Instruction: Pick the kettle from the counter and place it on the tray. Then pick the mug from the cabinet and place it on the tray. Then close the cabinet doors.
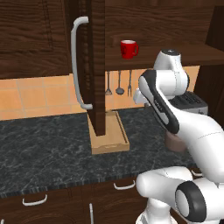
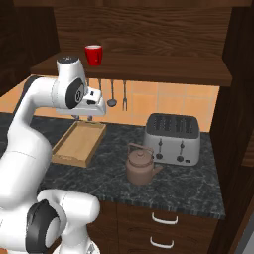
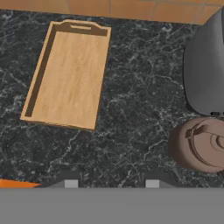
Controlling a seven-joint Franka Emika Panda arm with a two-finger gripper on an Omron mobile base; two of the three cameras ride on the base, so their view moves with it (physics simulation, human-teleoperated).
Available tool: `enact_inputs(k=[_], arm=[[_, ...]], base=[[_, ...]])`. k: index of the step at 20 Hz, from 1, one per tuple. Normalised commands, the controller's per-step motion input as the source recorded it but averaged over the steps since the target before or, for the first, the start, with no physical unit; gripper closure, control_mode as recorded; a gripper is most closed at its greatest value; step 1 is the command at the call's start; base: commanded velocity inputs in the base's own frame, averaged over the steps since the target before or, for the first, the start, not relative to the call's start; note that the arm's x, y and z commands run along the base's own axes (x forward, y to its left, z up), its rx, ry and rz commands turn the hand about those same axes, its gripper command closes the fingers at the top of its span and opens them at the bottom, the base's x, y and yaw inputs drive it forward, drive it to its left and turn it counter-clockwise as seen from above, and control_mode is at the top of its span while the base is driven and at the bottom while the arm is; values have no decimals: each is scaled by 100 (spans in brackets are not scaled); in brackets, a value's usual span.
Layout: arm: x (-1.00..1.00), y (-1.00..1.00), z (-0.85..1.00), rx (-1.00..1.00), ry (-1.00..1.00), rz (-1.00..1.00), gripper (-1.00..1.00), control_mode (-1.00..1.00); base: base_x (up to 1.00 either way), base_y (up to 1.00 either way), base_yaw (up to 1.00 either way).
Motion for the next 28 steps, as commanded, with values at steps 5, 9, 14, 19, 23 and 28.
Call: enact_inputs(k=[5, 9, 14, 19, 23, 28], arm=[[-34, -5, -5, 0, -8, -2, -100, -100], [-62, -52, -15, 8, -9, -18, -100, -100], [-17, -88, -7, 9, -12, -1, -100, -100], [0, -76, -14, 3, -2, 1, -100, -100], [0, -50, -21, 0, 1, 0, -100, -100], [0, -39, -22, 0, 7, 1, -100, -100]], base=[[0, 0, 0], [0, 0, 0], [0, 0, 0], [0, 0, 0], [0, 0, 0], [0, 0, 0]])
